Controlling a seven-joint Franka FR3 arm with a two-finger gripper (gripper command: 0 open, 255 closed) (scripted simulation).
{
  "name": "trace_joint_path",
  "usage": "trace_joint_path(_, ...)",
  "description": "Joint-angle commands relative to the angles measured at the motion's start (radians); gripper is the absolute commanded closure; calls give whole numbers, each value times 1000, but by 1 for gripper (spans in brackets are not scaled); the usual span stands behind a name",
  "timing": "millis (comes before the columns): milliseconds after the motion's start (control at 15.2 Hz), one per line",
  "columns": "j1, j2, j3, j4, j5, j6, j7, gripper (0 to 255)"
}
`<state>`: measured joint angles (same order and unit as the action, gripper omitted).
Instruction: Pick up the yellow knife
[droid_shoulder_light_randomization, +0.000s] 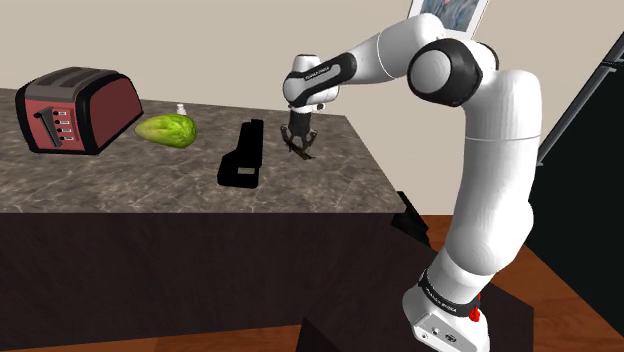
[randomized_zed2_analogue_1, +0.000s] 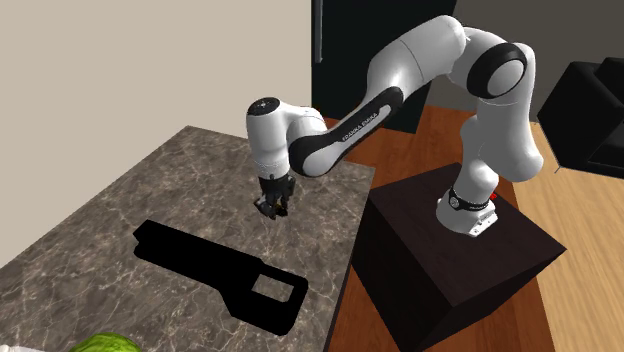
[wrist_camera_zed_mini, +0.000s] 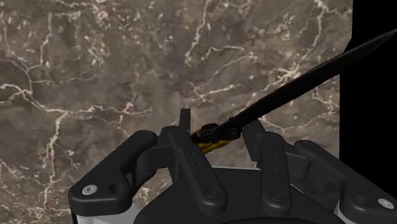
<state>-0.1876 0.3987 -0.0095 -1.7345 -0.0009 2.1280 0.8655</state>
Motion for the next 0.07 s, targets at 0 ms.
trace_joint_path(0, 0, -4, 0, 3, 0, -8, 0, 255)
